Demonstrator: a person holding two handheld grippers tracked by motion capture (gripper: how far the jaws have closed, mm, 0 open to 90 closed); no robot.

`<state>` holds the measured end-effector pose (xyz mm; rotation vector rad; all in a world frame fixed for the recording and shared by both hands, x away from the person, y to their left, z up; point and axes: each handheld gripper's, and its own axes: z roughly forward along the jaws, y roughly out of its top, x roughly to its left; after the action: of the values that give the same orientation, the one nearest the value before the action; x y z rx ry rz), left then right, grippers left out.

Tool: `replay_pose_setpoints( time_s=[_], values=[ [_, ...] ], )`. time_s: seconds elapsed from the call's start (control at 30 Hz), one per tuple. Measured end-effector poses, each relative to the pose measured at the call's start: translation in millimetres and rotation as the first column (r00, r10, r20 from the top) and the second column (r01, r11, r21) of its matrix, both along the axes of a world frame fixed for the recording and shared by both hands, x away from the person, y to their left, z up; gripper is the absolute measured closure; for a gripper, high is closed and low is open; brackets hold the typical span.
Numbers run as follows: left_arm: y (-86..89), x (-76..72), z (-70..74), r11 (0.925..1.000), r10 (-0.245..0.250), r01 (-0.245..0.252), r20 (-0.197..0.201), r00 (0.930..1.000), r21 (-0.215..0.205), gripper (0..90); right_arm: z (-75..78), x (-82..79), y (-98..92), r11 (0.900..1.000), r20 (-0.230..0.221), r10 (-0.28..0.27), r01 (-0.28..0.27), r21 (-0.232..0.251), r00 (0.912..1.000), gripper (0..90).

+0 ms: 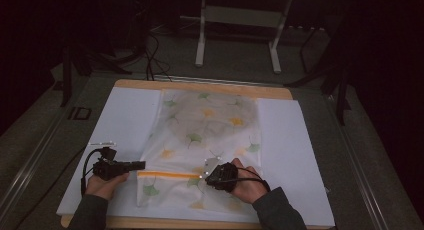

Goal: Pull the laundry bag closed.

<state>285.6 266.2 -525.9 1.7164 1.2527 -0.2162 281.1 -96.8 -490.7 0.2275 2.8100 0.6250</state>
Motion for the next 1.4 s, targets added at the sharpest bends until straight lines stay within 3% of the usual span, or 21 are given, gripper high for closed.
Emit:
replay_pose_setpoints(
  time_s=[1.4],
  values=[
    [2.3, -0.1, 0.3, 1.0000, 0.003, -0.003, 0.002, 1.0000, -0.003, 88.9, 4.5, -3.4, -30.3, 0.999, 0.014, -0.050, 0.050, 0.003, 0.9986, 84.7]
  ],
)
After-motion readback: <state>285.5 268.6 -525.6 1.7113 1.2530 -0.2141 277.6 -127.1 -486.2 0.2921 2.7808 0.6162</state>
